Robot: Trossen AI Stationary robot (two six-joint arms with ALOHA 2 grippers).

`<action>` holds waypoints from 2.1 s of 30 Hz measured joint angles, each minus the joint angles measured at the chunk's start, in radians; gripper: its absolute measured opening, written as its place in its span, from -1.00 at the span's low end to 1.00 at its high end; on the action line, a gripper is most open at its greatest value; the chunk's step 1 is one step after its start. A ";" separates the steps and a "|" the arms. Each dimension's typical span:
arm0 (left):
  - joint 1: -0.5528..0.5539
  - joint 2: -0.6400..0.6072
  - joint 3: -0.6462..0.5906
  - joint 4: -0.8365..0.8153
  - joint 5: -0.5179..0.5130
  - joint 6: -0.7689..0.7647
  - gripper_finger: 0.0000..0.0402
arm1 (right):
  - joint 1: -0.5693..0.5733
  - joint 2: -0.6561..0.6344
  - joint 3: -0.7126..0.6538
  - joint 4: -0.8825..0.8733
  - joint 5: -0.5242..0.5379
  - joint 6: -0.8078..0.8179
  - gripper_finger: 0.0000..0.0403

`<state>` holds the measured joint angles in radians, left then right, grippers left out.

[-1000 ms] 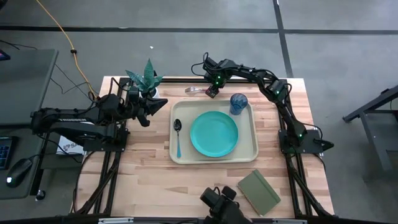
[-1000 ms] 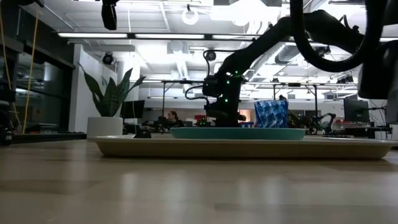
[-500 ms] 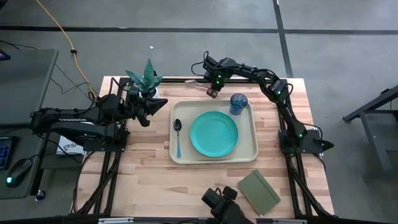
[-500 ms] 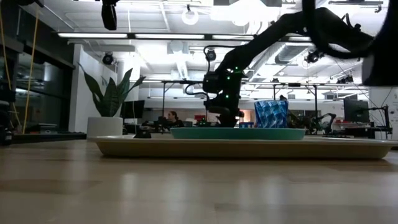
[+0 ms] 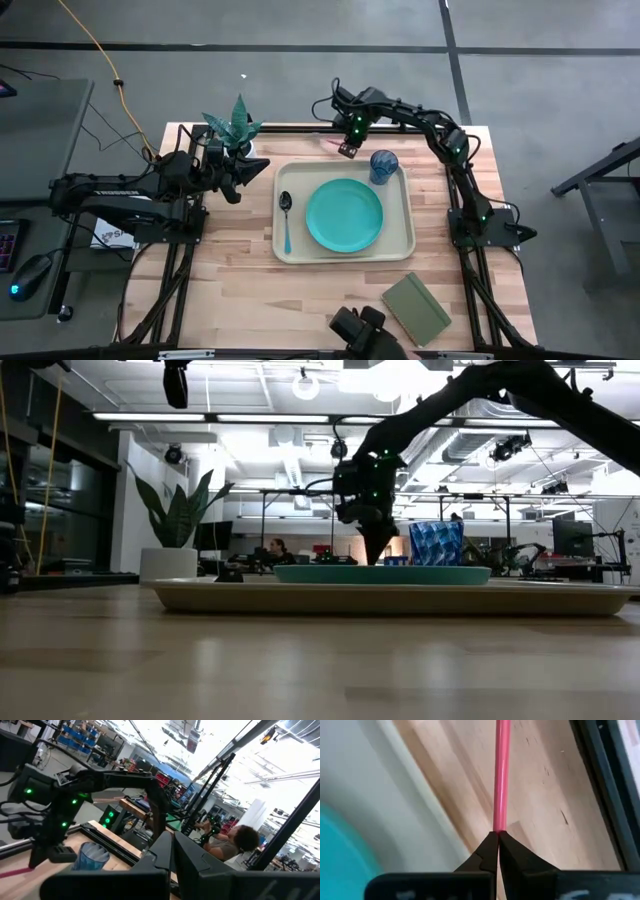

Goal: Pick and place plate/cup/fork/spoon on tray
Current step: Put the pink fork on top of the gray tray, then put the pink fork in between the blue spoon and blue plate on the gray tray

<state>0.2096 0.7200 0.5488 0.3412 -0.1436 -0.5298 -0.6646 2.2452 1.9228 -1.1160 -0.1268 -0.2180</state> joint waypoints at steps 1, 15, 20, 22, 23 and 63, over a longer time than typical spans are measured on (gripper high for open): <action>0.000 0.000 0.000 0.000 0.000 0.001 -1.00 | 0.003 -0.005 0.000 -0.009 -0.001 -0.001 -0.99; 0.000 0.000 0.000 -0.001 0.001 0.008 -1.00 | -0.052 -0.010 0.002 -0.145 0.030 -0.053 -1.00; 0.000 0.000 0.000 -0.001 0.001 0.009 -1.00 | -0.089 -0.011 -0.020 -0.092 0.061 -0.041 -1.00; 0.000 0.000 0.000 -0.001 0.001 0.009 -1.00 | -0.096 -0.011 -0.040 -0.063 0.044 -0.023 -1.00; 0.000 0.000 0.000 -0.001 0.001 0.009 -1.00 | -0.097 -0.011 -0.048 -0.041 0.027 -0.011 -1.00; 0.000 0.000 0.000 0.000 -0.082 -0.017 -1.00 | 0.010 0.085 -0.068 0.215 0.127 0.154 -0.86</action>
<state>0.2099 0.7200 0.5488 0.3412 -0.2253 -0.5468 -0.6546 2.3305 1.8545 -0.9015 -0.0002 -0.0643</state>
